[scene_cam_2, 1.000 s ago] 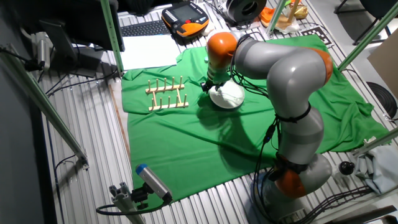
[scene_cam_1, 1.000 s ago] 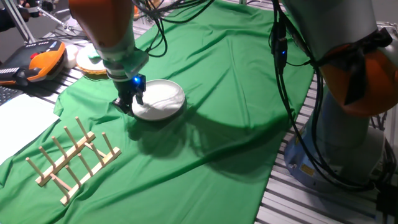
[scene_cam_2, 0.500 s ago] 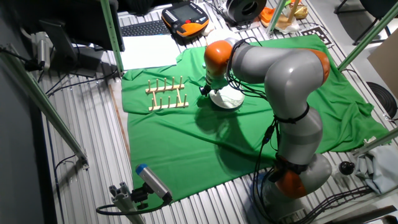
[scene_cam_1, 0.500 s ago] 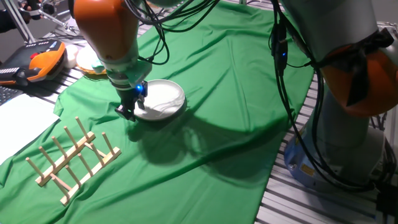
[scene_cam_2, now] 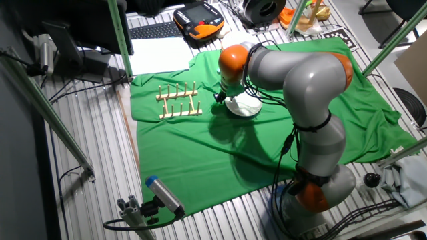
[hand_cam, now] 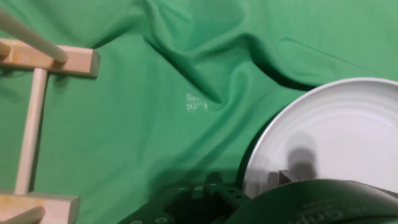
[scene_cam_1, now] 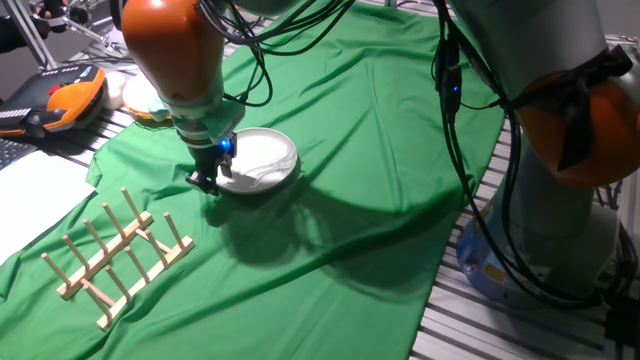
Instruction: Put the dish on the dish rack
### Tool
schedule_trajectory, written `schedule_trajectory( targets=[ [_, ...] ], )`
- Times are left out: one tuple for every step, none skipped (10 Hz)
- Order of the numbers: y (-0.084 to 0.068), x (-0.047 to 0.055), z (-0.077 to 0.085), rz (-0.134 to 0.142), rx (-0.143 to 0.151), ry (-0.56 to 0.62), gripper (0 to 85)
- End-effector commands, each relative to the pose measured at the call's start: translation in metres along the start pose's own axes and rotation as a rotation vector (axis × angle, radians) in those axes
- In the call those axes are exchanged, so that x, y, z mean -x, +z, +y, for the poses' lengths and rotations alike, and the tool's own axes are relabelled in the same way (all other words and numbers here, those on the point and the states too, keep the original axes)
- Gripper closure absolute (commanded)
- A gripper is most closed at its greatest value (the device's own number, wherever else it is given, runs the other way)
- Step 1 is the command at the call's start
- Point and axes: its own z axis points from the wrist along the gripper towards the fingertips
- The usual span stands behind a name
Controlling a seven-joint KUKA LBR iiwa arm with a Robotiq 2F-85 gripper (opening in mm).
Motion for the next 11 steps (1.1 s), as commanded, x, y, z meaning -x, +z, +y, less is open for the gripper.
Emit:
schedule_trajectory(
  targets=[
    [0.0003,0.0006,-0.0004,0.0,0.0,-0.003,51.0],
    [0.0005,0.001,-0.0007,0.001,0.0,-0.009,51.0],
    [0.0014,0.0011,-0.0012,0.001,0.002,-0.014,51.0],
    [0.0019,0.0011,-0.0017,0.001,0.006,-0.016,51.0],
    [0.0023,0.001,-0.0021,0.001,0.008,-0.018,51.0],
    [0.0024,0.001,-0.0021,-0.001,0.009,-0.022,51.0],
    [0.0019,0.001,-0.002,-0.001,0.011,-0.031,68.0],
    [0.0015,0.0009,-0.0018,0.001,0.02,-0.035,68.0],
    [0.0014,0.0009,-0.0017,0.003,0.026,-0.043,85.0],
    [0.0008,0.0009,-0.0016,0.004,0.038,-0.053,85.0],
    [-0.0019,0.0009,-0.0006,0.009,0.04,-0.053,85.0]
  ],
)
